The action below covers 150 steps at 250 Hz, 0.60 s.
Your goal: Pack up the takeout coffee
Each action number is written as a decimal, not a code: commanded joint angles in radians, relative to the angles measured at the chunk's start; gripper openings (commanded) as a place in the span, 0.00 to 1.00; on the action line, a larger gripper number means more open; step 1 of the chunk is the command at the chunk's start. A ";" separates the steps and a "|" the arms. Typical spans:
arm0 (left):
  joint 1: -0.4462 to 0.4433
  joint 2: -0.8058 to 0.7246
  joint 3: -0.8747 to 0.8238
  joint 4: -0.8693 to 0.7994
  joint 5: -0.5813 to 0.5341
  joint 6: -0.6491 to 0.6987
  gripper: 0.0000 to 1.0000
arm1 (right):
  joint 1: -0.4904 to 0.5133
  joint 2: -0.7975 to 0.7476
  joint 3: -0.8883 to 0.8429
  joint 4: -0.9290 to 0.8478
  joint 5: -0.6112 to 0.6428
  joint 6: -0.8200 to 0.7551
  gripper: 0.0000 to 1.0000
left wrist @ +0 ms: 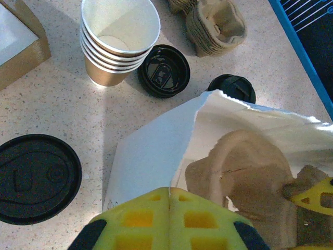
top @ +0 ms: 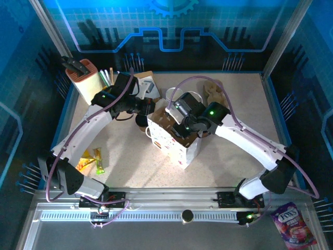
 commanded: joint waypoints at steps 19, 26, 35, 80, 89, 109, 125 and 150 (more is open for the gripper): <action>0.004 -0.035 -0.013 0.013 0.032 0.022 0.00 | 0.032 0.040 0.049 -0.060 0.014 0.004 0.25; 0.005 -0.037 -0.011 0.012 0.034 0.023 0.00 | 0.035 0.045 0.052 -0.063 0.011 0.004 0.25; 0.005 -0.038 -0.011 0.011 0.037 0.025 0.00 | 0.034 0.053 0.058 -0.067 0.009 0.004 0.25; 0.005 -0.041 -0.001 0.000 0.048 0.028 0.00 | 0.045 0.094 0.086 -0.092 0.006 0.000 0.25; 0.005 -0.041 0.000 -0.003 0.051 0.028 0.00 | 0.045 0.102 0.089 -0.093 0.004 0.001 0.25; 0.005 -0.041 0.001 -0.007 0.054 0.029 0.00 | 0.046 0.119 0.095 -0.096 -0.008 0.001 0.25; 0.005 -0.041 0.002 -0.009 0.055 0.030 0.00 | 0.046 0.129 0.096 -0.096 -0.013 0.002 0.25; 0.005 -0.041 0.002 -0.013 0.055 0.033 0.00 | 0.046 0.145 0.099 -0.101 -0.018 0.002 0.25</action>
